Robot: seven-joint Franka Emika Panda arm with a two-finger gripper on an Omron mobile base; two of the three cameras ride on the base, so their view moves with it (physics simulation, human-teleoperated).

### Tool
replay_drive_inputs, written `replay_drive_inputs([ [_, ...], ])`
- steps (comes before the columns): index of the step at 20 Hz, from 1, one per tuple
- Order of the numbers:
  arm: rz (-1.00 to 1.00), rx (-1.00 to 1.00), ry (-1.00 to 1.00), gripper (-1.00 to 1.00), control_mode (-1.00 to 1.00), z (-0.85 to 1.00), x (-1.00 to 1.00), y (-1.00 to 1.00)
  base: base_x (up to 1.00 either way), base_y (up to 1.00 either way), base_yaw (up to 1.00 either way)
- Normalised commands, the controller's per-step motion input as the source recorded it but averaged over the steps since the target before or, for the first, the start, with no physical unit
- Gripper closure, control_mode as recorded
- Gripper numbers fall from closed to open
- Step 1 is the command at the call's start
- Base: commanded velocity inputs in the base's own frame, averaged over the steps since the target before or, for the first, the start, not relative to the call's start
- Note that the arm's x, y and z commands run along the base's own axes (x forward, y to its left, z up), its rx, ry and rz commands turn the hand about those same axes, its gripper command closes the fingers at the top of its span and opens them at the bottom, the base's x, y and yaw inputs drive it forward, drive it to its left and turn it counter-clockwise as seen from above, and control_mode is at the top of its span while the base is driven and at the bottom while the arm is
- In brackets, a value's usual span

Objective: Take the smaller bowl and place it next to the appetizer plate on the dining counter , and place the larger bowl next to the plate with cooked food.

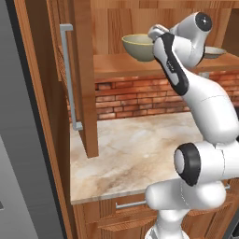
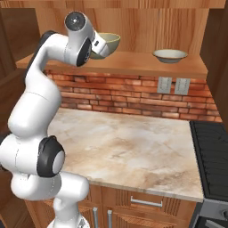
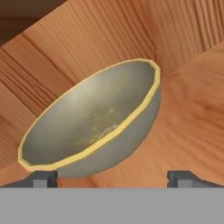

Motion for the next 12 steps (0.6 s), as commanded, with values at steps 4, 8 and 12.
replay_drive_inputs([
  [4,-0.02,0.00,0.04,-1.00,-1.00,0.05,0.29,-0.01,0.00,0.00,0.00],
  [8,-0.01,0.00,0.07,-1.00,-1.00,0.00,0.38,0.00,0.00,0.00,0.00],
  [12,0.00,0.00,0.07,-1.00,-1.00,0.00,0.46,0.00,0.00,0.00,0.00],
])
